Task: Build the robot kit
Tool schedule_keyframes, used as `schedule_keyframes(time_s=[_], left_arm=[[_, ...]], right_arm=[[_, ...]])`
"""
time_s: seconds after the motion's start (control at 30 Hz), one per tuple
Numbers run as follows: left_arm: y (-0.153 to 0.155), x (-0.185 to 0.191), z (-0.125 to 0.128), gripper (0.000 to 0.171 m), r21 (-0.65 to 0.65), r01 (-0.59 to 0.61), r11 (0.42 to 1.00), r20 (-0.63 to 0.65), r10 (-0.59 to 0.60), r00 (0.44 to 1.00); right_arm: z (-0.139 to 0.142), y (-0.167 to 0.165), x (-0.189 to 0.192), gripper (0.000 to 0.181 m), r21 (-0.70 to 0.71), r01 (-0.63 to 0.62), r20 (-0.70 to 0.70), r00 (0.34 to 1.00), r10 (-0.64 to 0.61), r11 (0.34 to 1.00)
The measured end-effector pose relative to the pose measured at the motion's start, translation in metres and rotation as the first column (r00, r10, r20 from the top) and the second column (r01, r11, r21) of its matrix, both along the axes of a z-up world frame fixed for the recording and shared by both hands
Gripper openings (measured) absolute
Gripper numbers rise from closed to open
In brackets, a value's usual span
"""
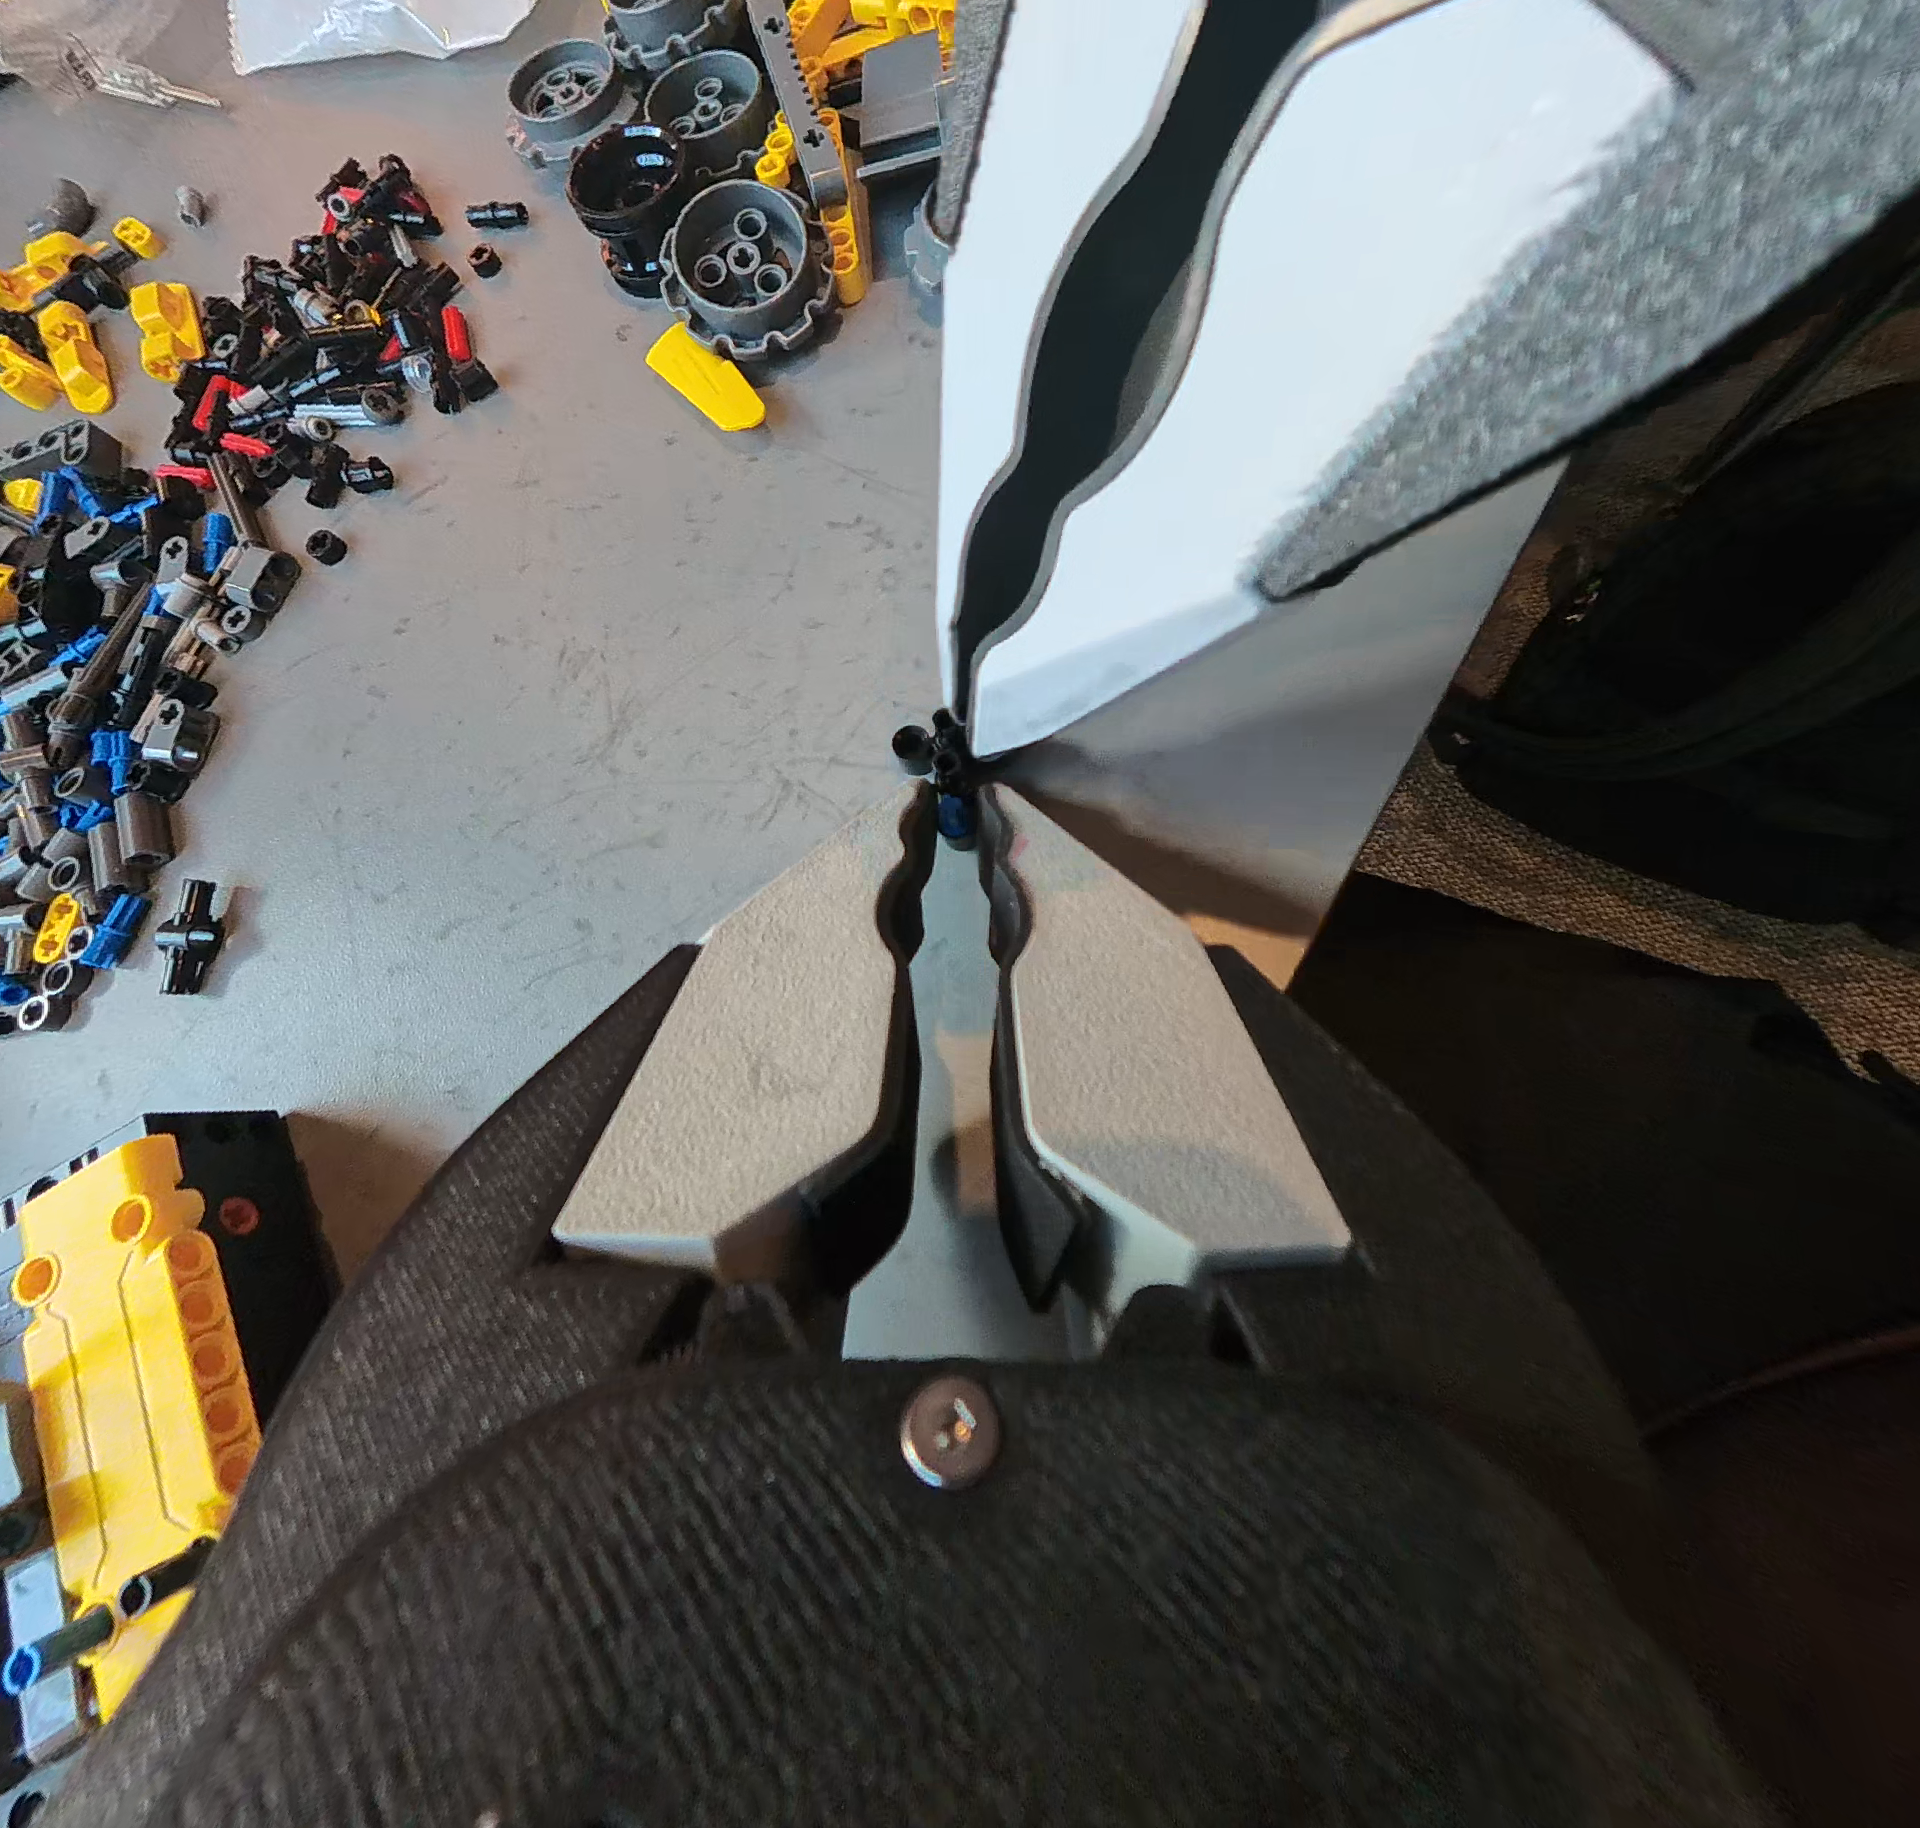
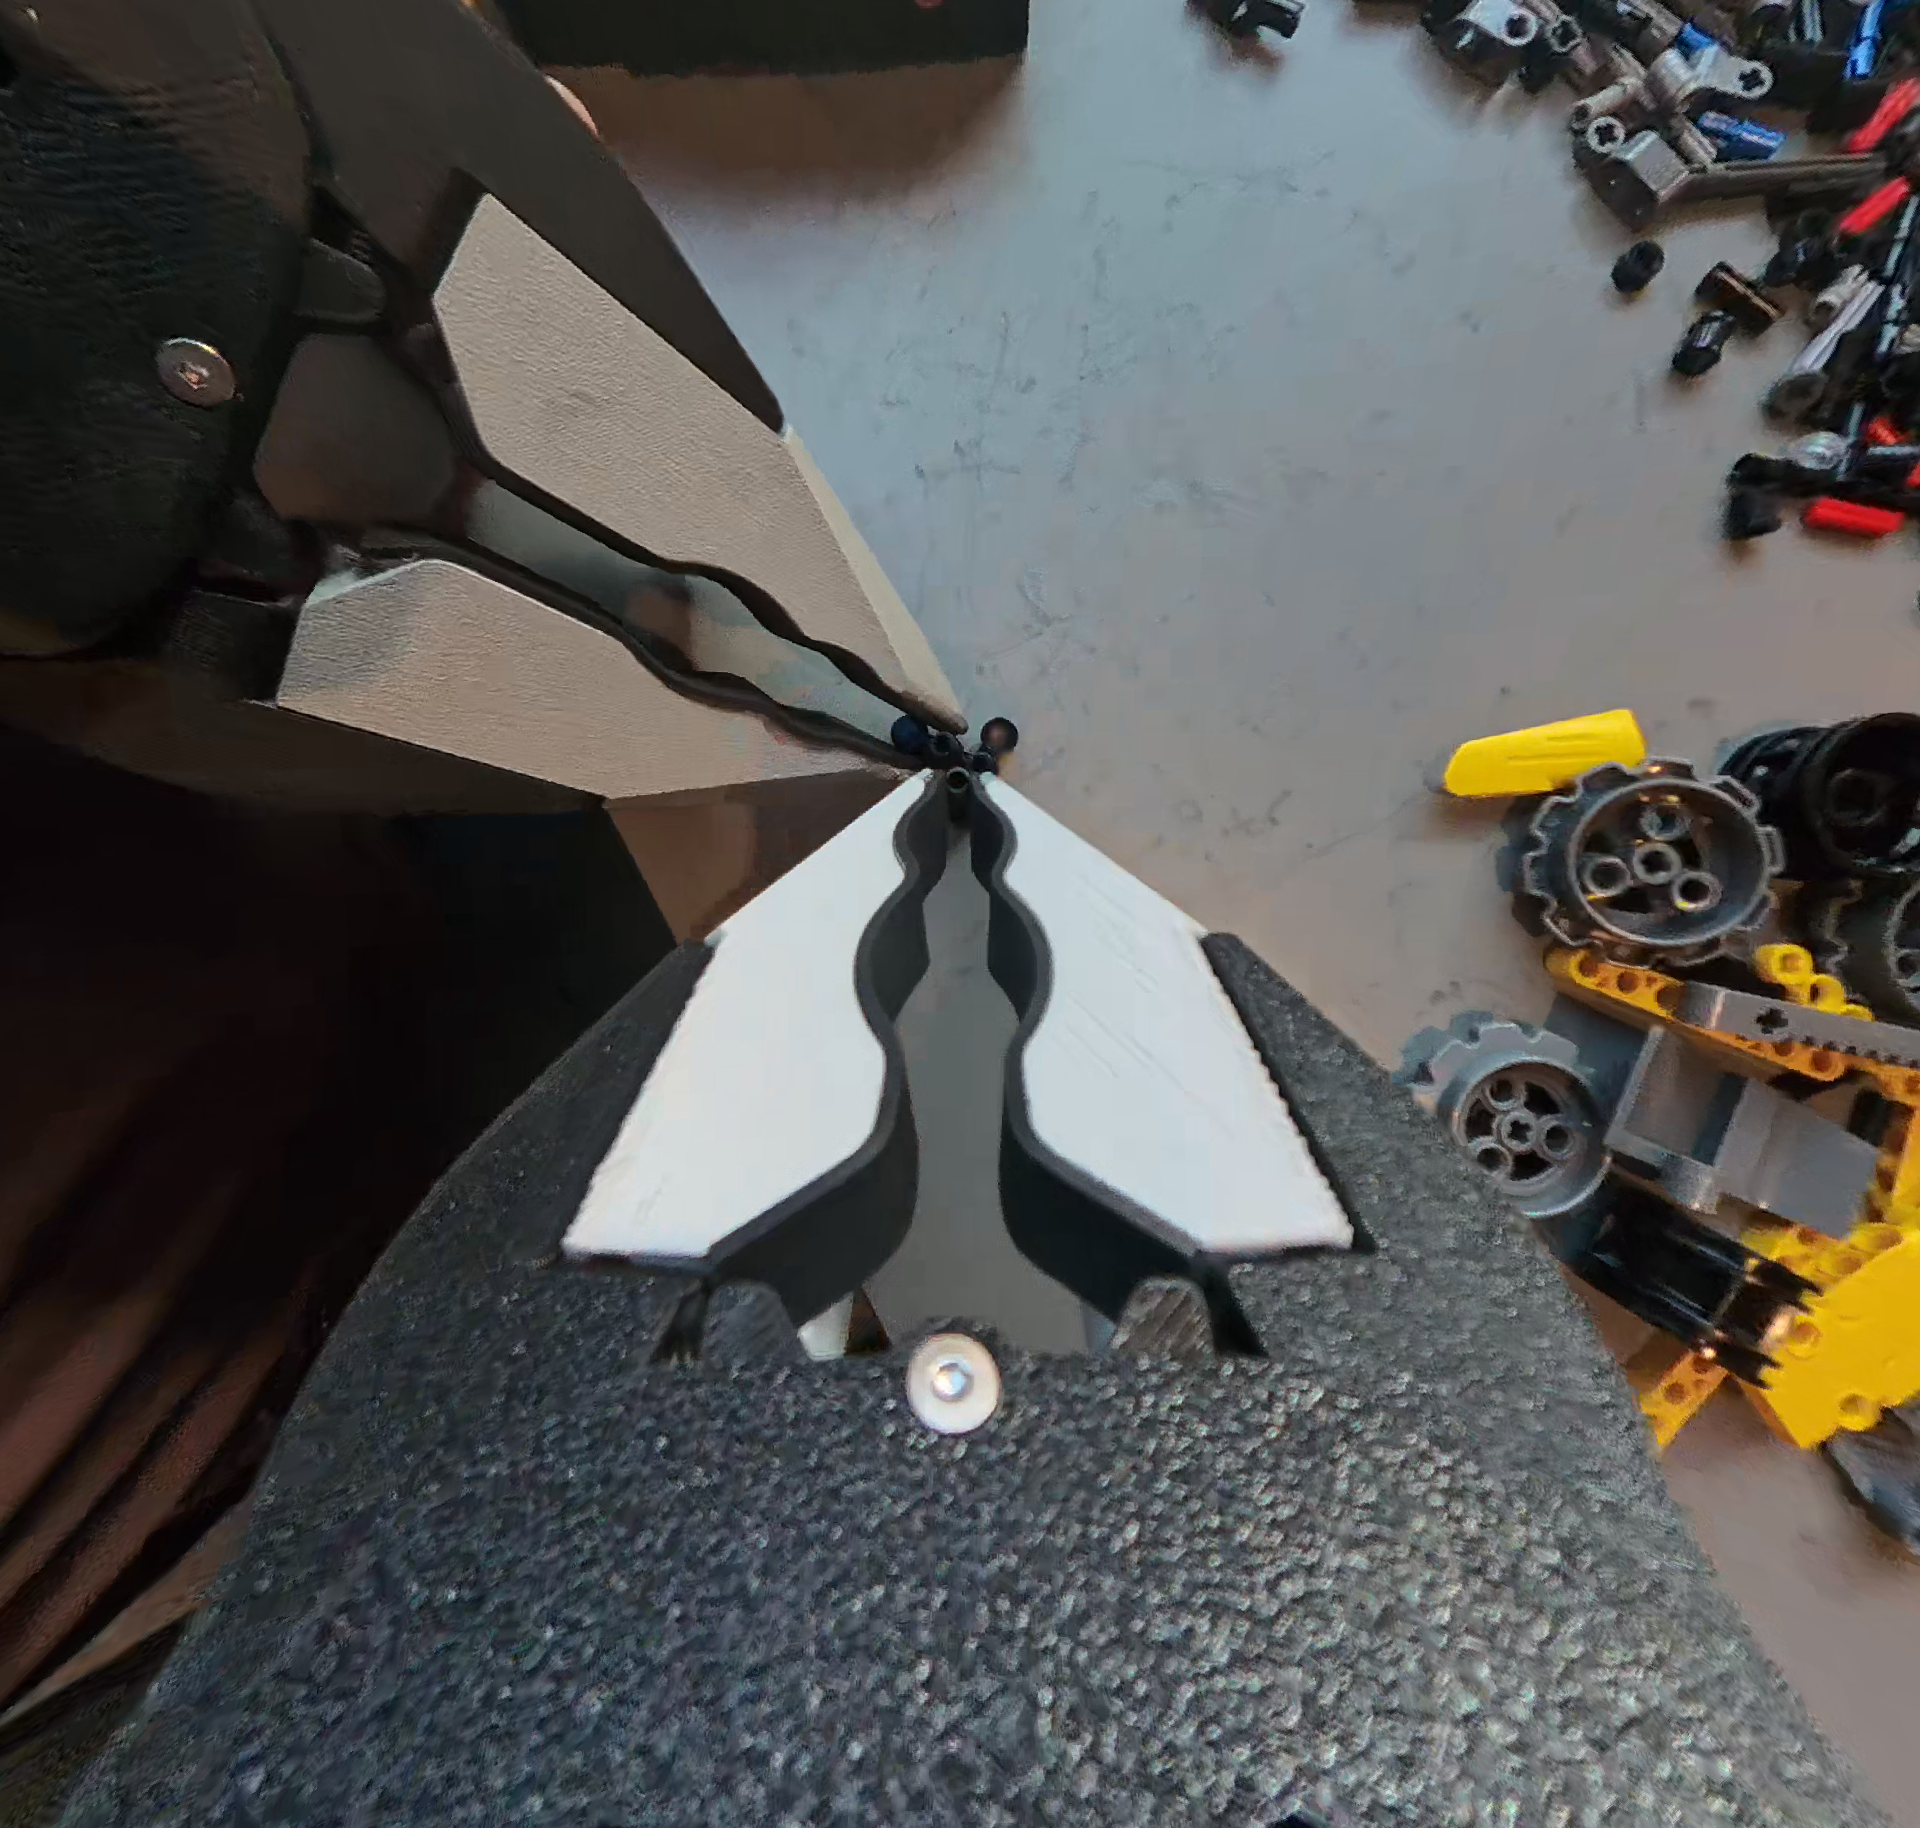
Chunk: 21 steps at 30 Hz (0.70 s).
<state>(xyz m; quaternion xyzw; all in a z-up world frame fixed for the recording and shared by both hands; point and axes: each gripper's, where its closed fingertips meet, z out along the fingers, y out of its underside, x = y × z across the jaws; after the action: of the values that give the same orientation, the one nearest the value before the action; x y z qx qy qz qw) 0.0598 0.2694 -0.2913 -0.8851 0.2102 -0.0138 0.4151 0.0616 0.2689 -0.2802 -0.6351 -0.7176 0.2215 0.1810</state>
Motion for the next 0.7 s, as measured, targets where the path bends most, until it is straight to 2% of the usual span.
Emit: schedule_keyframes(time_s=[0.1,0.3,0.5,0.63,0.7], left_arm=[[0.0002,-0.0005,-0.0001,0.005,0.002,-0.007,1.000,-0.001,0.007,1.000],[0.0003,-0.0007,-0.0001,0.005,0.010,-0.008,1.000,-0.009,0.008,1.000],[0.0004,-0.0009,0.0000,0.005,0.014,-0.014,1.000,-0.019,0.014,1.000],[0.0010,-0.0014,0.0003,0.005,0.014,-0.019,1.000,-0.006,0.019,1.000],[0.0018,-0.0038,0.0000,0.005,0.010,-0.033,0.999,-0.005,0.033,0.999]], right_arm=[[-0.0003,0.0004,-0.0021,0.000,0.048,0.008,0.032,0.999,-0.010,0.999],[-0.0003,0.0010,0.0008,0.000,-0.027,0.069,-0.041,0.997,-0.070,0.997],[-0.0032,0.0028,-0.0004,0.000,0.082,0.031,-0.012,0.999,-0.031,0.996],[-0.0073,0.0031,0.0012,0.001,-0.049,0.070,-0.064,0.995,-0.074,0.996],[-0.0067,0.0043,-0.0021,0.000,-0.033,0.080,-0.096,0.992,-0.083,0.996]])
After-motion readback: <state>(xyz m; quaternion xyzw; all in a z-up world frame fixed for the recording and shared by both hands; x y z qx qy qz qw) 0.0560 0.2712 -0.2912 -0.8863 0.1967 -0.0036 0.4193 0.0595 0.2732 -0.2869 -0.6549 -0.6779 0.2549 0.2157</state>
